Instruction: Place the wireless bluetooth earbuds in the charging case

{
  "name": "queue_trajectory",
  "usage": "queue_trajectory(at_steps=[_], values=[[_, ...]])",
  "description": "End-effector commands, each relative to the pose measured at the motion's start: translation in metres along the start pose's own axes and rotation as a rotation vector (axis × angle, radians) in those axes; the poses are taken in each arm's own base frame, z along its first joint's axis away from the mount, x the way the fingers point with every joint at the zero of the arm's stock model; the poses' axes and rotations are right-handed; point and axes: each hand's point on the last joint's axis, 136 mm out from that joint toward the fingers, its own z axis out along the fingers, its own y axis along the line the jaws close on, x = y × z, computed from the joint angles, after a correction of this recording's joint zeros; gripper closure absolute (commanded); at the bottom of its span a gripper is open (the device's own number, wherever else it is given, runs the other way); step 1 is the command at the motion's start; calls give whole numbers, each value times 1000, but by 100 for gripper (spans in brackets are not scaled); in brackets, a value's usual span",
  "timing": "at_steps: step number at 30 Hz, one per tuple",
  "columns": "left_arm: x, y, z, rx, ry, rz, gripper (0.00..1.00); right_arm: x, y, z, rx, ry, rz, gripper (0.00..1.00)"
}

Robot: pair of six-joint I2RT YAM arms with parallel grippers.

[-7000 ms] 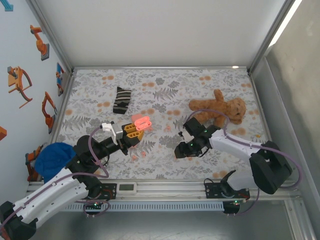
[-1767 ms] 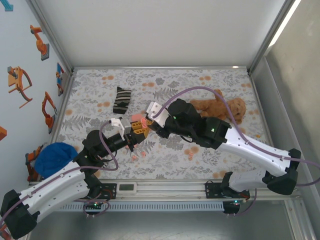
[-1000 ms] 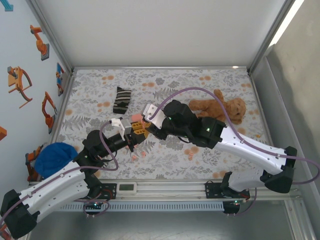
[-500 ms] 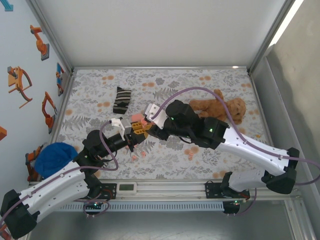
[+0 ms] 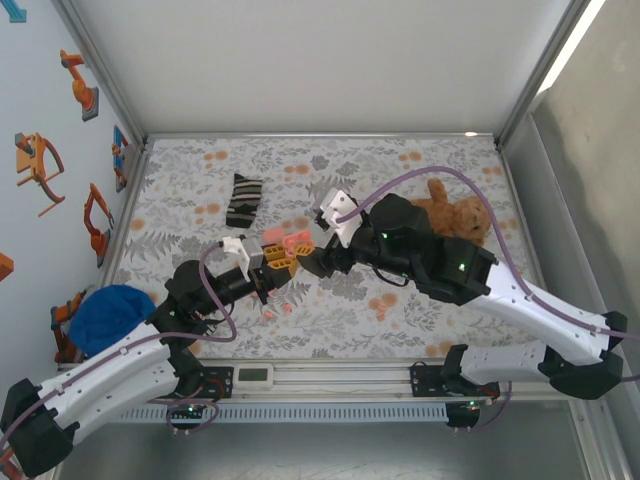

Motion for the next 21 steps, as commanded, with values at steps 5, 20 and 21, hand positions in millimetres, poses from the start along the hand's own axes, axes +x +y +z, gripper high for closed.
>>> queue_trajectory(at_steps=[5,20,21], values=[[-24,-9,-3,30,-69,27,100,8,-40,-15,148,-23,150,4],[-25,-8,-5,18,-64,41,100,152,-109,-24,312,300,664,5],[-25,-8,-5,20,-65,43,100,162,-110,-23,309,318,702,6]])
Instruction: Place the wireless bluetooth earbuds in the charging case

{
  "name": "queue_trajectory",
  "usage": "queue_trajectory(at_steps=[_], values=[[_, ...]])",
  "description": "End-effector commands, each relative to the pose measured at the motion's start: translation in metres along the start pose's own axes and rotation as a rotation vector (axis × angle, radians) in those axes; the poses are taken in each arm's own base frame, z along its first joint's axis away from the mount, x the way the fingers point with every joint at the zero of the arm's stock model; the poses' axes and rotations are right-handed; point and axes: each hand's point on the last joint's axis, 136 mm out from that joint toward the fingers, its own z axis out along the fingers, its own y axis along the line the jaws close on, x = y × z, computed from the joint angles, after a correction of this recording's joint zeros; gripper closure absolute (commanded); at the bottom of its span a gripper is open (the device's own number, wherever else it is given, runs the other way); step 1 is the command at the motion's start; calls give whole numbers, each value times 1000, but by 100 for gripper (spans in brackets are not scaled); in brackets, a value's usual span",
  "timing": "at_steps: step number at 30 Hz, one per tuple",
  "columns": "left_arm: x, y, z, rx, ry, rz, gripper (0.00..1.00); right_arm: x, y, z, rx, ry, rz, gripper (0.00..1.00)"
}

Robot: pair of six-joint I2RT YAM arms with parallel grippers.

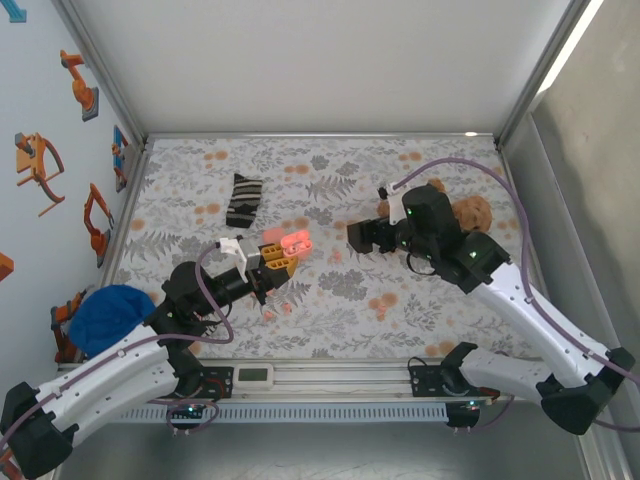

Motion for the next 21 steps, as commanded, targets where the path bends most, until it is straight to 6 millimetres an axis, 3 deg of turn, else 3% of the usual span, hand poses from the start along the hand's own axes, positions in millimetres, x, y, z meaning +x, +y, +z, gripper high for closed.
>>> queue_trajectory(at_steps=[1,13,21], values=[[-20,-6,-1,18,-47,37,100,32,-10,7,-24,108,152,7],[-19,-7,-2,20,-41,42,100,162,-74,32,276,497,278,12],[-17,-7,0,23,-33,48,100,210,-77,56,369,574,233,20]])
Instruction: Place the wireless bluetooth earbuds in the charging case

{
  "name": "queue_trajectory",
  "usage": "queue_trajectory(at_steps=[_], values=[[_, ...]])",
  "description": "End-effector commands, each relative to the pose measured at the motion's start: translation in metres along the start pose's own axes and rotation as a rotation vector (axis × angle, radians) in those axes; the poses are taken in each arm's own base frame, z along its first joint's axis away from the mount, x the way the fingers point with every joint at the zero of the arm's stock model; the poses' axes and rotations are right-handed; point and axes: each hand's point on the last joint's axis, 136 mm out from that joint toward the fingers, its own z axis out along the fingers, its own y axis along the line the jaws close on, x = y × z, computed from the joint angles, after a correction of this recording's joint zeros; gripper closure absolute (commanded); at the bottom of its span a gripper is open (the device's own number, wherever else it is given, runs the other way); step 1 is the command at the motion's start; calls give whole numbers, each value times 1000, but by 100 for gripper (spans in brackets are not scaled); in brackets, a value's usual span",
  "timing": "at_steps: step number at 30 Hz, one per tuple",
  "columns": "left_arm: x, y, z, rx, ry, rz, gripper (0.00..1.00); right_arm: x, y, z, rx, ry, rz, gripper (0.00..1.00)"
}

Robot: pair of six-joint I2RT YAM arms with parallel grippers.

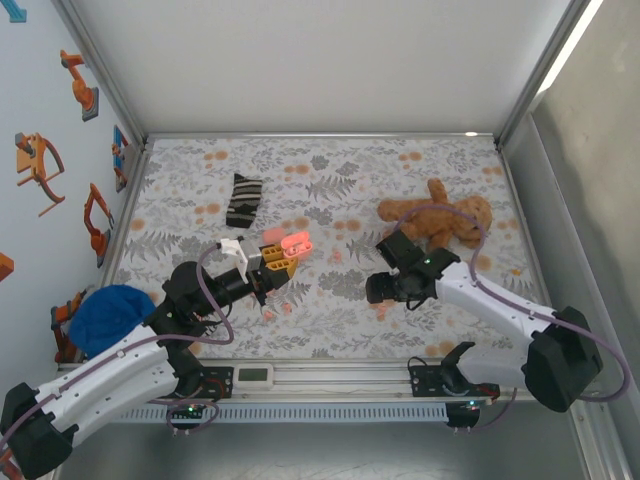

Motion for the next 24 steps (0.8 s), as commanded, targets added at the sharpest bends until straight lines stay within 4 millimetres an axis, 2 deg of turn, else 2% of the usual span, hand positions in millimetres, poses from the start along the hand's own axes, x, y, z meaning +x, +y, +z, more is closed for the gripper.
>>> queue_trajectory(at_steps=[1,5,11,24], values=[[-19,-7,0,25,-45,36,100,0,-7,16,65,-23,42,21],[-17,-7,-1,24,-35,34,100,8,-5,34,66,5,47,22],[-15,-6,-3,18,-29,32,100,18,-4,49,97,50,25,23],[-15,-5,-3,13,-23,36,100,33,-11,61,130,94,34,31]])
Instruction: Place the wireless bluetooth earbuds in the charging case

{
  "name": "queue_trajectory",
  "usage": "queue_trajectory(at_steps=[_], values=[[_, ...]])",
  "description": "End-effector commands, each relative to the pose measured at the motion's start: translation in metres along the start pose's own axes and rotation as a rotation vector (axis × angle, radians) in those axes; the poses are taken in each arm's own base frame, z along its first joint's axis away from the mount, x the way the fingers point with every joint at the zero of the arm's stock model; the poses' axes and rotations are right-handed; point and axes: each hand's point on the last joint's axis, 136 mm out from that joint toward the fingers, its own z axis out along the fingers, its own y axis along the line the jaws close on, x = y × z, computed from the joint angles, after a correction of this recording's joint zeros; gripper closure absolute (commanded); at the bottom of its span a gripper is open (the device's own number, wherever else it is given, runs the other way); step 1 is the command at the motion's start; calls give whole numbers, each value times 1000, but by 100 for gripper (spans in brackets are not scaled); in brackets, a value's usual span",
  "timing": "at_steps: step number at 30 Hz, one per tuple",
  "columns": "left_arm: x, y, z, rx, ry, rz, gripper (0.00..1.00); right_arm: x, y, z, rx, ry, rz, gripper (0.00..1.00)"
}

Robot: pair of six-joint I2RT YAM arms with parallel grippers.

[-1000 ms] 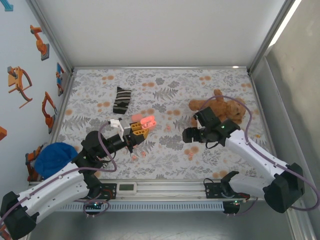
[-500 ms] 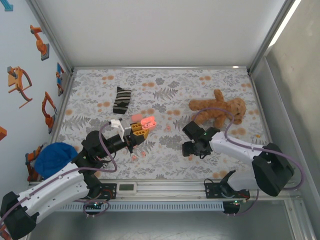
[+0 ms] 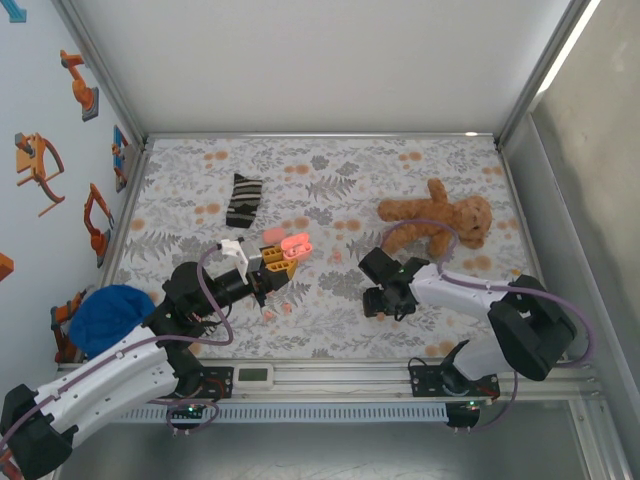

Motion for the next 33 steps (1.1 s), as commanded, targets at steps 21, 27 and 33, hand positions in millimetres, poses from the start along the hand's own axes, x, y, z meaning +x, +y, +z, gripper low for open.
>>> queue_trajectory(at_steps=[21,27,33], values=[[-18,-5,2,14,-32,42,100,23,-29,-10,104,-2,48,35],[-18,-4,2,10,-28,46,100,12,-11,-26,19,-28,25,35],[-20,-4,3,14,-30,45,100,-3,3,-30,-98,-56,33,37]])
